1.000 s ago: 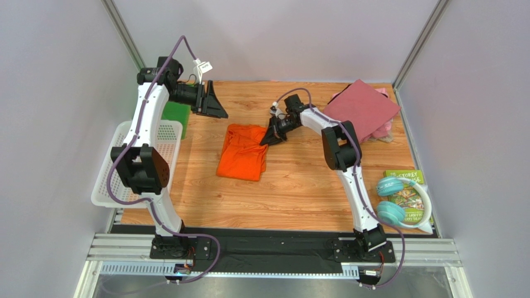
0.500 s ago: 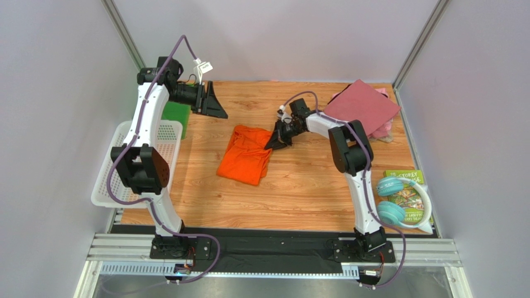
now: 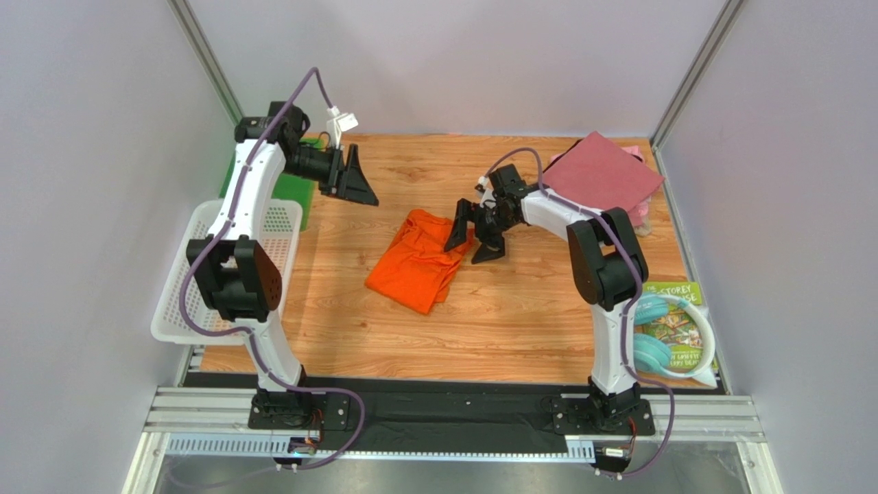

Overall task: Fold and stack the t-shirts
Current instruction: Fold the tshirt

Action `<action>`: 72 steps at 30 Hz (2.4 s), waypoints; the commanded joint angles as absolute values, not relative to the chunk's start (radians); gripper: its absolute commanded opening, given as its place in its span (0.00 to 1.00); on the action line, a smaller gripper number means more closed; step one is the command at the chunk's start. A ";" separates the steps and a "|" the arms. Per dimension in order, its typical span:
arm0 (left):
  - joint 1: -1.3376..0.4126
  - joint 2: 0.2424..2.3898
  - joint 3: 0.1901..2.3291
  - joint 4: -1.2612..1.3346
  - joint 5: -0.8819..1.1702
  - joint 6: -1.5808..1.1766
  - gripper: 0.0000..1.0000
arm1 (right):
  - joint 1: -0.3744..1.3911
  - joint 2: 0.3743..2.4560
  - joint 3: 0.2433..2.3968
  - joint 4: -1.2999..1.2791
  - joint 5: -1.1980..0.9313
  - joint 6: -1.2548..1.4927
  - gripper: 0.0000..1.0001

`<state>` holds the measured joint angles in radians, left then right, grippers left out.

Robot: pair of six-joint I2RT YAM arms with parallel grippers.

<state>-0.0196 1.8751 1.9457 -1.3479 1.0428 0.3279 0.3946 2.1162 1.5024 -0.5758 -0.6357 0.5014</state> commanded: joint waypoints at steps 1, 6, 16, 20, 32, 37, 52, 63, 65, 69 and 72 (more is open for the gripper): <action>-0.083 1.969 1.893 -1.361 0.888 0.339 0.78 | 0.383 1.985 1.467 -0.618 -0.514 0.491 0.93; -0.149 2.097 1.908 -1.278 0.715 0.273 0.76 | 0.387 1.849 1.293 -0.451 -0.577 0.633 0.74; -0.230 2.287 2.063 -1.252 0.699 0.232 0.71 | 0.460 1.884 1.221 -0.212 -0.612 0.773 0.62; -0.235 2.312 2.091 -1.249 0.715 0.226 0.67 | 0.471 1.925 1.258 -0.213 -0.612 0.765 0.58; -0.239 2.385 2.100 -1.184 0.735 0.198 0.40 | 0.471 1.951 1.276 -0.190 -0.615 0.781 0.43; -0.245 2.391 2.080 -1.177 0.724 0.209 0.41 | 0.472 1.950 1.284 -0.184 -0.621 0.775 0.40; -0.253 2.433 2.140 -1.164 0.785 0.166 0.19 | 0.472 1.977 1.287 -0.192 -0.630 0.753 0.27; -0.253 2.376 2.137 -1.206 0.807 0.182 0.00 | 0.472 1.925 1.278 -0.219 -0.621 0.729 0.00; -0.253 2.349 2.129 -1.210 0.813 0.187 0.00 | 0.472 1.892 1.281 -0.242 -0.601 0.701 0.00; -0.253 2.280 2.123 -1.216 0.825 0.187 0.00 | 0.471 1.815 1.281 -0.285 -0.577 0.678 0.00; -0.252 2.252 2.128 -1.221 0.831 0.181 0.00 | 0.468 1.802 1.282 -0.301 -0.561 0.667 0.00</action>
<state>-0.2481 2.3726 2.1063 -1.2057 0.7864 0.1699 0.4728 1.8767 1.2541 -0.2852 -0.5907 0.7094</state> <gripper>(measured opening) 0.009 0.011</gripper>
